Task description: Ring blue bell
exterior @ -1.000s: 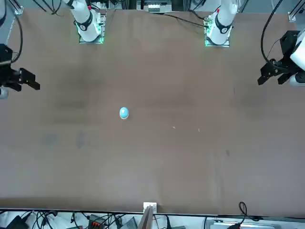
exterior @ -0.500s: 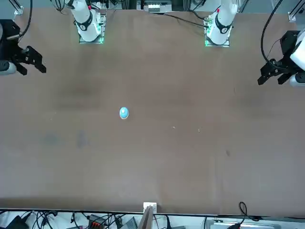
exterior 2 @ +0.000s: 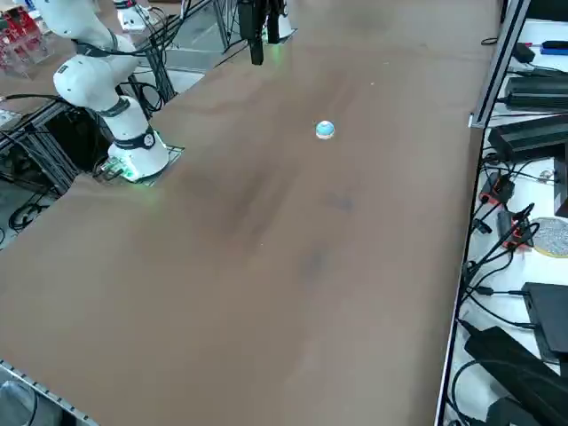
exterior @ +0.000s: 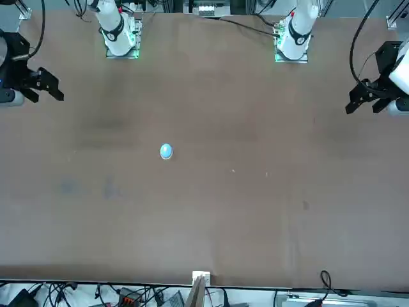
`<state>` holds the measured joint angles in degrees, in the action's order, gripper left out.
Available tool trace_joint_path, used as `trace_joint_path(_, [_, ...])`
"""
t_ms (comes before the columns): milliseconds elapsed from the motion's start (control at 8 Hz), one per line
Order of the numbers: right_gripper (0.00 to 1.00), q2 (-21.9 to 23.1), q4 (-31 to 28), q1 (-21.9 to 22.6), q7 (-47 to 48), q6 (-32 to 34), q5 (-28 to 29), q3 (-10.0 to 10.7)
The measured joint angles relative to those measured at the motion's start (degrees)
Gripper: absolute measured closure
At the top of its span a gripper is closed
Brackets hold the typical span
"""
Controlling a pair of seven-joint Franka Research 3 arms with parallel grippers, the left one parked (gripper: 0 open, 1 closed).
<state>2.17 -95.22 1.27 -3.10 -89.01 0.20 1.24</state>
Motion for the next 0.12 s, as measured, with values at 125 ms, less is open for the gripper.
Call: trace_joint_path(125, [0.00, 0.0, 0.0, 0.0, 0.1, 0.0, 0.0, 0.0])
